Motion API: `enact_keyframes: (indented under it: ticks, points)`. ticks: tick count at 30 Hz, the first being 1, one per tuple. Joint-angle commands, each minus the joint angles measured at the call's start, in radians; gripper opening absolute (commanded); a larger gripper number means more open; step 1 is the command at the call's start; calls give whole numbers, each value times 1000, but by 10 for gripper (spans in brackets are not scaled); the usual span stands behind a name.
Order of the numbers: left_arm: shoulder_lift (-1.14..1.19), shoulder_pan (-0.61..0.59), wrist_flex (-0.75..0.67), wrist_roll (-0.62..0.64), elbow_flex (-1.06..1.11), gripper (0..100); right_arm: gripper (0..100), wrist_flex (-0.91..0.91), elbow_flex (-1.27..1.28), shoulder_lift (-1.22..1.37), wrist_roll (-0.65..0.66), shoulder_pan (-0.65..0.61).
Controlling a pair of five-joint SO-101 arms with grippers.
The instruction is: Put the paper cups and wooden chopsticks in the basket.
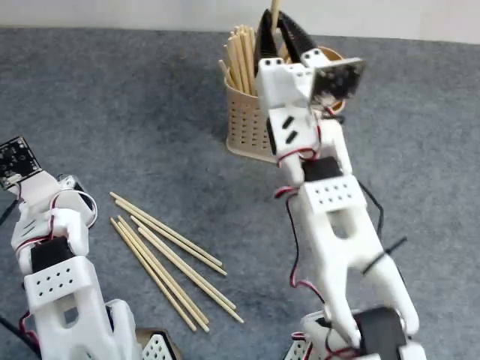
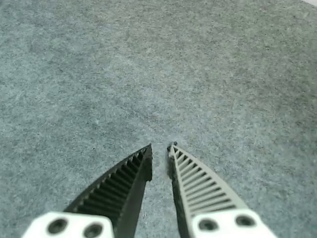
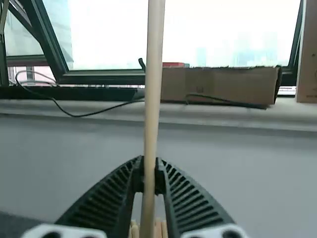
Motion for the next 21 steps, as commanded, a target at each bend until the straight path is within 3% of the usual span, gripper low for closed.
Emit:
enact_keyframes:
  ticks: [1, 13, 18, 21]
  points:
    - [-19, 16, -18, 11, -8, 78, 5, -19, -47, 13, -8, 13]
    - [-19, 18, -18, 11, -8, 79, 12, -21, -24, 53, -8, 13]
    - [-19, 18, -18, 11, -8, 79, 138, -21, -22, 90, -9, 15]
    - [-19, 18, -18, 11, -8, 79, 145, -21, -22, 88, -9, 15]
